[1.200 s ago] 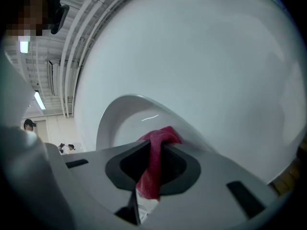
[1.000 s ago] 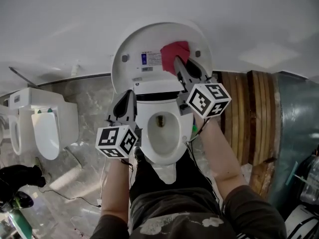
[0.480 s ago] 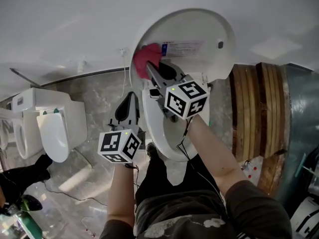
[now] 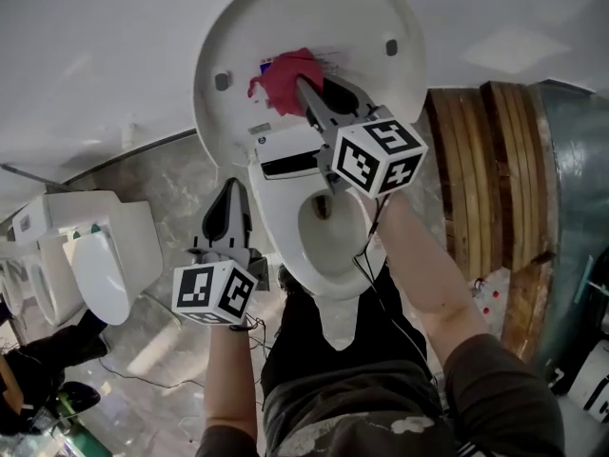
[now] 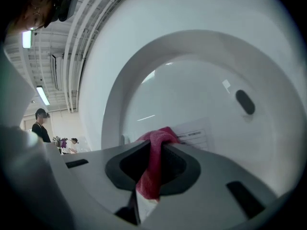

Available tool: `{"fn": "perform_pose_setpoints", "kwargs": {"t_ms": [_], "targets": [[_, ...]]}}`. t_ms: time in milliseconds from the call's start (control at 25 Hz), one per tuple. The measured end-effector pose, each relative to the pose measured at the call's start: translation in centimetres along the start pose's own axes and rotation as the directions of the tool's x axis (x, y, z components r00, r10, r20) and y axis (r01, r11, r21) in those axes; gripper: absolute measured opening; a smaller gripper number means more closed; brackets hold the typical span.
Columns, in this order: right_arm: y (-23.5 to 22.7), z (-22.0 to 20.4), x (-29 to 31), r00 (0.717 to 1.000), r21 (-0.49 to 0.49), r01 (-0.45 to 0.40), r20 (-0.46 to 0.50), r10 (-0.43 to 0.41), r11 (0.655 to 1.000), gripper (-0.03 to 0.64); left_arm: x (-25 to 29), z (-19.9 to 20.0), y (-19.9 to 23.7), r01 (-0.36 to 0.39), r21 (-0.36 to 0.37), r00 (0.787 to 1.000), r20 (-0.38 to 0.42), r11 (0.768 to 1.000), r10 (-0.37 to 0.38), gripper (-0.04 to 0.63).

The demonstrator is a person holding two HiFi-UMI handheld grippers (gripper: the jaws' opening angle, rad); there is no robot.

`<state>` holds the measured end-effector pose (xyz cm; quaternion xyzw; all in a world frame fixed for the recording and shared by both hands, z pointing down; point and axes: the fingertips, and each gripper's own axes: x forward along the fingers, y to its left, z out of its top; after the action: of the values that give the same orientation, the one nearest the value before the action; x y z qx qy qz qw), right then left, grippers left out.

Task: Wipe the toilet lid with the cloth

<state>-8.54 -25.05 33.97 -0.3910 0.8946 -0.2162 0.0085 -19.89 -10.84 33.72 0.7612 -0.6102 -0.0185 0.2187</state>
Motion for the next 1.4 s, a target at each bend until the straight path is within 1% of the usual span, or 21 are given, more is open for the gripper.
{"fn": "perform_pose_setpoints", "kwargs": {"t_ms": [80,240,360,520,640,800,960,1160,1280,1400], "targets": [[-2.2,0.3,-1.3,1.000,0.005,0.020,0.005,-0.020,1.000,0.049,1.4,-0.9,-1.2,0.006,0.007,1.000,-0.013,1.000,-0.006,0.008],[-6.7,0.8,-4.2,0.997,0.020,0.072,0.023,-0.072,0.997,0.049,4.1,-2.3,-4.1,0.045,0.028,0.999,-0.013,0.999,-0.045,0.008],[-9.5,0.8,-5.8,0.995,0.040,0.096,0.022,-0.097,0.995,0.049,5.8,-3.5,-6.4,0.062,0.022,0.998,-0.019,0.998,-0.062,0.008],[-11.8,0.2,-6.9,0.994,0.046,0.110,0.002,-0.110,0.993,0.049,7.6,-5.1,-8.4,0.077,0.000,0.997,-0.031,0.997,-0.077,0.008],[-12.3,-0.1,-7.4,0.994,0.050,0.109,-0.008,-0.109,0.993,0.049,8.0,-6.0,-9.3,0.077,-0.013,0.997,-0.031,0.997,-0.077,0.008],[-10.4,-0.7,-7.5,0.997,0.062,0.074,-0.021,-0.073,0.995,0.049,7.1,-6.1,-8.8,0.059,-0.028,0.998,-0.020,0.998,-0.059,0.008],[-5.9,-2.4,-6.2,0.998,0.053,0.016,-0.055,-0.013,0.998,0.049,5.2,-5.5,-6.3,0.029,-0.030,1.000,-0.010,0.999,-0.029,0.008],[0.9,-5.7,-2.6,0.992,0.033,-0.065,-0.107,0.069,0.997,0.049,3.0,-3.9,-1.8,0.003,-0.019,1.000,0.001,1.000,-0.003,0.008],[4.4,-8.1,-0.1,0.984,0.033,-0.107,-0.143,0.111,0.994,0.049,1.8,-3.5,0.6,-0.001,-0.012,1.000,-0.007,1.000,0.001,0.008],[6.0,-10.8,1.9,0.978,0.029,-0.111,-0.174,0.115,0.993,0.049,1.0,-3.9,2.4,-0.001,-0.027,1.000,-0.025,1.000,0.000,0.008]]}}
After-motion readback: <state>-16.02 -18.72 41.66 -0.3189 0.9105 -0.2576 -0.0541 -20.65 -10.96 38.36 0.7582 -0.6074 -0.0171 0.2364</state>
